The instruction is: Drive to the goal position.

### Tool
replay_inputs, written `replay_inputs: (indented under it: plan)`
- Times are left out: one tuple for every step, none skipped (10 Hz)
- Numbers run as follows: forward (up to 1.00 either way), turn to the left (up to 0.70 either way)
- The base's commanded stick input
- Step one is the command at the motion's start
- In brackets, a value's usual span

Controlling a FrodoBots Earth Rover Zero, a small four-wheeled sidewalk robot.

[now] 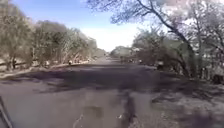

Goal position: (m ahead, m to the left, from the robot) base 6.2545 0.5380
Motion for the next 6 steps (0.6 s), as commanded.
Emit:
replay_inputs:
  plan:
    - [0.70, 0.00]
    - [0.70, 0.00]
    - [0.70, 0.00]
    - [0.70, 0.00]
    - [0.70, 0.00]
    - [0.70, 0.00]
